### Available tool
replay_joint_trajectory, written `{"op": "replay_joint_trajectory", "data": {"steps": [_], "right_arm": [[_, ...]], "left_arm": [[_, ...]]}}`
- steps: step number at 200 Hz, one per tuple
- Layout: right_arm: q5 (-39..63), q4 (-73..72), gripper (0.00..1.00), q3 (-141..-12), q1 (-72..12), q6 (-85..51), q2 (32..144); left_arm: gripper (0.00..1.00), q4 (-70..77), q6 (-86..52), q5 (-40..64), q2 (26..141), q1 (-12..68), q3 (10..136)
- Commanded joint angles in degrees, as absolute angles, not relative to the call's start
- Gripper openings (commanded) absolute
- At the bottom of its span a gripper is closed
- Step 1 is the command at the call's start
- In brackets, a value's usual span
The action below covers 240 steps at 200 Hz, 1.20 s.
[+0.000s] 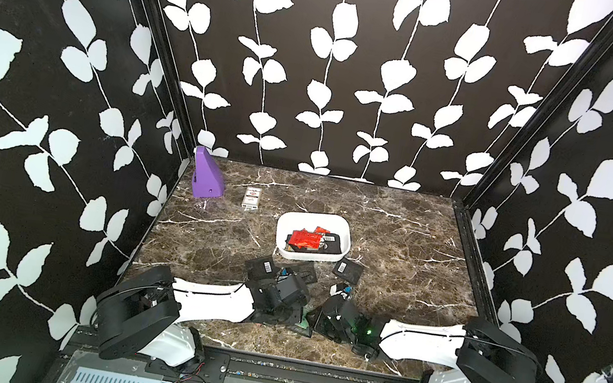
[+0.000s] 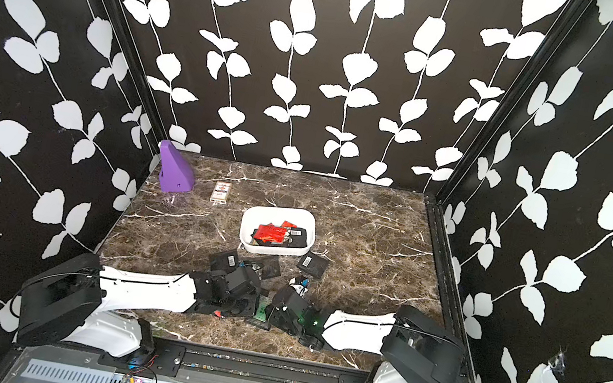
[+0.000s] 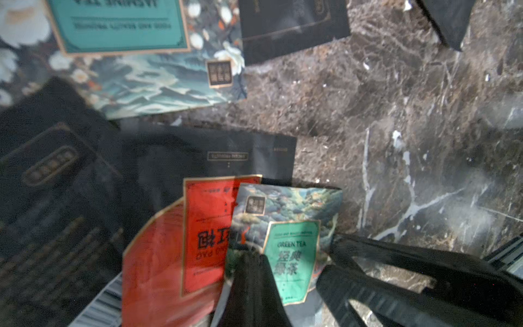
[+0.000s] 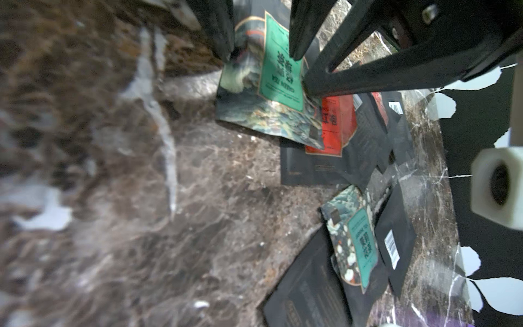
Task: Put the tea bags into the storage box
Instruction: Pick up the tea bag from the center of the board.
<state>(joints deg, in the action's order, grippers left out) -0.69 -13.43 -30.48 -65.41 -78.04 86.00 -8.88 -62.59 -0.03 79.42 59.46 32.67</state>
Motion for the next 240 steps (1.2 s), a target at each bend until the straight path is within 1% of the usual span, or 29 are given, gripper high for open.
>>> {"op": "replay_joint_trajectory", "data": {"steps": [1,39,51,92,116,160,180,183,199,204,219,240], "right_arm": [[0.3,-11.4,0.34,-30.7,-65.9,-79.8,88.2],[0.5,-11.6,0.31,-30.8,-65.9,-80.1,88.9],[0.4,-11.5,0.28,-30.8,-65.9,-80.1,88.9],[-0.4,-9.5,0.12,-31.5,-65.8,-79.2,87.9],[-1.0,-7.2,0.0,-32.7,-65.7,-79.0,87.3],[-3.4,-3.5,0.0,-33.3,-65.4,-76.2,84.0],[-5.2,0.9,0.0,-34.8,-65.4,-74.2,80.9],[-5.6,1.9,0.0,-35.1,-65.4,-73.8,80.2],[-7.8,7.0,0.0,-36.9,-65.4,-71.5,76.2],[-8.6,8.8,0.0,-37.4,-65.4,-70.9,74.8],[-11.8,15.5,0.0,-39.1,-65.3,-68.4,70.1],[-15.5,23.8,0.0,-42.1,-64.0,-64.4,63.5]], "left_arm": [[0.0,-11.6,-63.2,-0.9,80.1,59.7,30.0],[0.0,-11.2,-63.1,-0.6,80.7,59.7,29.8],[0.0,-11.2,-63.1,-0.5,80.9,59.7,29.9],[0.0,-11.7,-62.7,-0.6,80.3,59.7,30.4],[0.0,-12.1,-61.9,-0.6,79.5,59.7,31.0],[0.0,-15.9,-58.7,-2.0,75.1,59.6,34.9],[0.0,-21.2,-56.2,-5.5,72.0,59.6,38.9],[0.01,-22.5,-56.0,-6.3,71.5,59.5,39.6],[0.15,-27.7,-54.4,-11.1,68.7,59.3,42.5],[0.18,-28.7,-53.9,-12.6,67.7,59.1,43.0],[0.2,-30.7,-53.0,-14.8,65.2,58.1,43.2],[0.22,-32.3,-52.6,-14.9,62.9,55.9,42.1]]}}
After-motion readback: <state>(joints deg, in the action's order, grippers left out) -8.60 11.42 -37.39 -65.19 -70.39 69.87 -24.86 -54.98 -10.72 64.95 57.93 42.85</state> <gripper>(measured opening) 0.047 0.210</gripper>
